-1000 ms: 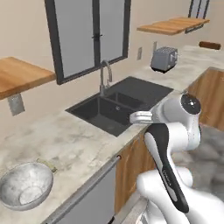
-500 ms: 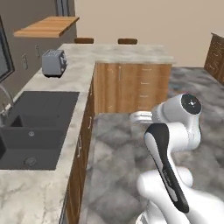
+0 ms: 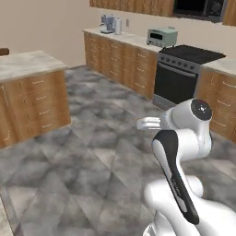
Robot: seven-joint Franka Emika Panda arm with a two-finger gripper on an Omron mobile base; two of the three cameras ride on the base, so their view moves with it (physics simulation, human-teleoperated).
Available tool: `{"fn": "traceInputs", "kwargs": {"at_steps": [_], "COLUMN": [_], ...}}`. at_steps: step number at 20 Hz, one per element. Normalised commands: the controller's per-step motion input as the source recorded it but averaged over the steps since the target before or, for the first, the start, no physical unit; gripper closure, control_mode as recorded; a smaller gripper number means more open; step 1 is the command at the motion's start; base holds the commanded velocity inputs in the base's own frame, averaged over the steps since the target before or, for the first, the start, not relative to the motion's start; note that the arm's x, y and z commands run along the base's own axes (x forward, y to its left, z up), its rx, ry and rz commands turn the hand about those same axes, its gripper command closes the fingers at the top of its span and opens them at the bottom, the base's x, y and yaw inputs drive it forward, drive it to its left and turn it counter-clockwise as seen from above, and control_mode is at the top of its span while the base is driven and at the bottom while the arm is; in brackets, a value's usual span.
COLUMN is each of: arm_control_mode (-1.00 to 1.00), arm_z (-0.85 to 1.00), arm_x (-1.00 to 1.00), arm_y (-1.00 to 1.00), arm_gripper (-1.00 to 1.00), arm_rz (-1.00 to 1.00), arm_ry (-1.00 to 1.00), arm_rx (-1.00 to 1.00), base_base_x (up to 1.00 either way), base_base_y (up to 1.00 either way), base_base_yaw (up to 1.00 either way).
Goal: Pick the egg and butter from the fridge and place them by the bowl for mixing.
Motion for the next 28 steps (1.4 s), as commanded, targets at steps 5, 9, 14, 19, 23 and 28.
{"fn": "traceInputs", "kwargs": {"at_steps": [5, 9, 14, 19, 23, 28], "arm_control_mode": [1.00, 1.00, 1.00, 1.00, 1.00, 1.00], "arm_z": [0.00, 0.00, 0.00, 0.00, 0.00, 0.00], "arm_x": [0.00, 0.00, 0.00, 0.00, 0.00, 0.00], "arm_y": [0.00, 0.00, 0.00, 0.00, 0.00, 0.00], "arm_gripper": [-1.00, -1.00, -1.00, -1.00, -1.00, -1.00], "arm_rz": [0.00, 0.00, 0.00, 0.00, 0.00, 0.00], "arm_ry": [0.00, 0.00, 0.00, 0.00, 0.00, 0.00], "arm_rx": [0.00, 0.00, 0.00, 0.00, 0.00, 0.00], "base_base_x": [0.07, 0.19, 0.26, 0.27, 0.58, 0.83], "base_base_y": [0.12, 0.18, 0.22, 0.22, 0.27, 0.33], "base_base_yaw": [-0.93, -0.85, -0.79, -0.78, -0.47, -0.14]}}
